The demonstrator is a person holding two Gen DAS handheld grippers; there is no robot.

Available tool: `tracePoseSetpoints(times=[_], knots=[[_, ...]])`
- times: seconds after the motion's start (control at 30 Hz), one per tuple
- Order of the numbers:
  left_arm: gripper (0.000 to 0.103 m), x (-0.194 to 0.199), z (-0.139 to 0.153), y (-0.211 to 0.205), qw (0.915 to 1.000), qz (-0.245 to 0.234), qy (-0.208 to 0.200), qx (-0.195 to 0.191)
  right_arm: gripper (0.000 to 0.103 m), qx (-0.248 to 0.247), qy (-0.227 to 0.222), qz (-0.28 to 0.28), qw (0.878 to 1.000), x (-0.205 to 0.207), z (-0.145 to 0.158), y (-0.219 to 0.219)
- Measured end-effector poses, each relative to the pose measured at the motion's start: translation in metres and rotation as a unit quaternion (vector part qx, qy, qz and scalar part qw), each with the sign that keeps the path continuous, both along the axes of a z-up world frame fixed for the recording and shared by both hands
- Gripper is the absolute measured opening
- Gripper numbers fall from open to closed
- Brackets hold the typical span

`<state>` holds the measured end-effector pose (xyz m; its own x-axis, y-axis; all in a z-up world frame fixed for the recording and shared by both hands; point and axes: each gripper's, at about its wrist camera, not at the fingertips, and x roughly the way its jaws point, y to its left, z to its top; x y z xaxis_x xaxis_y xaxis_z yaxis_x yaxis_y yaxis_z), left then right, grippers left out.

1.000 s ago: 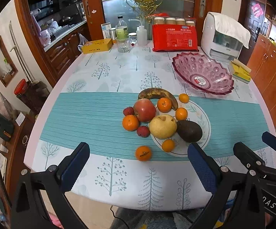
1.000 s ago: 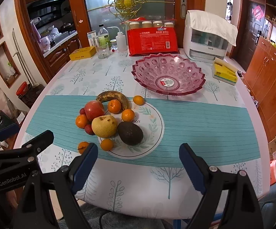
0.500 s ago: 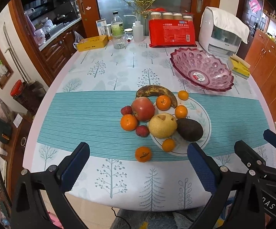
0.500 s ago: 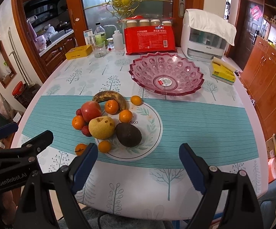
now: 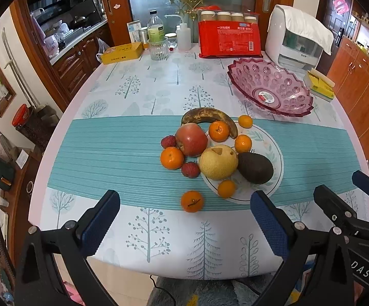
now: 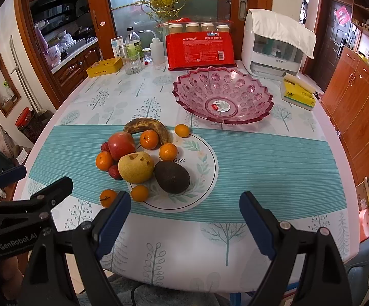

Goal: Organize fruits

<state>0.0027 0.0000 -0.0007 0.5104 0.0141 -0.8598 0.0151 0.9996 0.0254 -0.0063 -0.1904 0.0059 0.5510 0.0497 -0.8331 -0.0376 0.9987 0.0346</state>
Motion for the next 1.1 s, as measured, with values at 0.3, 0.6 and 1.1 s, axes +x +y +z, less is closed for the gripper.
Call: tracePoseSetpoints(times=[0.3,0.6,1.1], knots=[[0.101,0.000,-0.006,0.005,0.9999,0.009,0.007,0.001,0.088,0.004,0.002,0.012,1.000,0.001,-0.003,0.006],[0.101,0.002,-0.009,0.005,0.9999,0.012,0.010,0.000,0.088,0.004,0.001,0.015,1.000,0.003,-0.003,0.007],[0.101,0.011,-0.016,0.002,0.9998,0.010,0.017,-0.005,0.088,0.012,0.007,0.020,1.000,0.010,-0.008,0.009]])
